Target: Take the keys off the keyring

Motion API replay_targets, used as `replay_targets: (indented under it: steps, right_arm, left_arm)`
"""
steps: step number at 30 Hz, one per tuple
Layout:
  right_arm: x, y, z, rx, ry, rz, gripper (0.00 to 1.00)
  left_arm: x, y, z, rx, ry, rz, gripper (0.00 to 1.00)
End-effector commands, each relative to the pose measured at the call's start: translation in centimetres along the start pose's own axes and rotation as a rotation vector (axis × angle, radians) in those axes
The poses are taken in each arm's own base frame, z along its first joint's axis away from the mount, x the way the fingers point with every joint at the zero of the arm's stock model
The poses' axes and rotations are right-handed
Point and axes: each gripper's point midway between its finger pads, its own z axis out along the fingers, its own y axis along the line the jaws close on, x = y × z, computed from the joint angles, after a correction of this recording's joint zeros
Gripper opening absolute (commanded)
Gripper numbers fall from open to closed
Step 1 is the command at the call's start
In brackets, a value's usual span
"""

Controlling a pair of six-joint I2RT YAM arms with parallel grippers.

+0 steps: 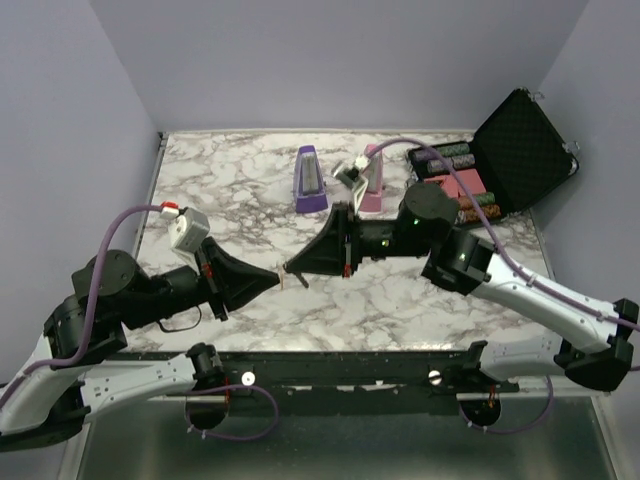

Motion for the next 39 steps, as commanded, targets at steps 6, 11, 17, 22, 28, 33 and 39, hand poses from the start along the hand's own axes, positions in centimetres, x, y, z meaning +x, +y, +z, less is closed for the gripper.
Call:
replay_targets:
  steps: [6, 11, 17, 22, 28, 33, 39]
  right_arm:
    - [-1.3, -0.2, 1.6, -0.024, 0.023, -0.047, 0.01]
    - [-0.6, -0.4, 1.7, -0.037, 0.055, -0.073, 0.01]
    - [-0.8, -1.6, 2.0, 0.004, 0.032, -0.078, 0.01]
    - [-1.5, -2.5, 2.4, 0.034, -0.010, -0.087, 0.01]
    - [-1.1, -2.7, 2.5, 0.005, -0.037, -0.085, 0.01]
    - [0.0, -2.2, 2.6, -0.071, 0.000, -0.106, 0.01]
    - [0.7, 0.2, 2.0, -0.231, 0.004, -0.135, 0.01]
  left_arm:
    - [3.7, -2.7, -1.5, 0.166, 0.247, 0.065, 0.00]
    - [3.0, -2.1, -1.6, 0.118, 0.223, 0.059, 0.00]
    - [1.3, -0.4, -2.2, -0.003, 0.137, 0.026, 0.01]
    - [-0.5, 0.9, -3.5, -0.092, 0.025, -0.005, 0.54]
    - [-2.2, 2.5, -4.5, -0.175, -0.113, -0.059, 0.72]
    - [-2.7, 3.2, -4.6, -0.186, -0.210, -0.099, 0.68]
    - [-2.7, 3.5, -4.1, -0.157, -0.297, -0.138, 0.54]
